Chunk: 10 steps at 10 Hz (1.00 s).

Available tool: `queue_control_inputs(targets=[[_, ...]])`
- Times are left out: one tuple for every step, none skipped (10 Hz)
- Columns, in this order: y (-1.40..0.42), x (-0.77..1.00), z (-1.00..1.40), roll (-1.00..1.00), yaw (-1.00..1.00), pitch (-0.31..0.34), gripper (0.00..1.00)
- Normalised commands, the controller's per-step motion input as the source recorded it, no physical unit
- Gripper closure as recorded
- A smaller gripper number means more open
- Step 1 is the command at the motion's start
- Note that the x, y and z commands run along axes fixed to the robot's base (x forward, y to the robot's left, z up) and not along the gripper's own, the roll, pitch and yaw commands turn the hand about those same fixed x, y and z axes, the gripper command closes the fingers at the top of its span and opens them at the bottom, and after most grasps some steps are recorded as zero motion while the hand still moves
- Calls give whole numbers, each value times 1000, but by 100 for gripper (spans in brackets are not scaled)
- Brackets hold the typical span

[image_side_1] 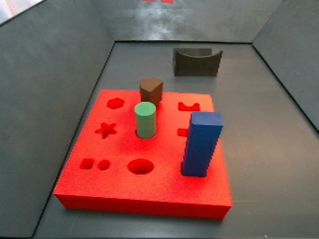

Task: Pick up the double-square object. Move up. Rotate the double-square object. Place the double-square object on the fixture. Regrasp the double-square object. Move to above the board. Insert the double-square object.
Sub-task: Insert the double-square object.

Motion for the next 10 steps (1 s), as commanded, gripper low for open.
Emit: queue_control_inputs(targets=[[-23,0,0,0,0,0,100],[-149,346,-57,0,-114,0,100],[-257,651,-126,0,-249,31,100],[-317,651,-191,6,-291,1,100],[-351,683,-271,11,-280,0,100],[-377,663,-337,0,-311,0,100],[-386,691,-449,0,-289,0,100],[-357,669,-683,0,-309,-40,100],[-320,529,-929,0,-291,-90,100],[-191,297,-1000,0,-71,-109,100]])
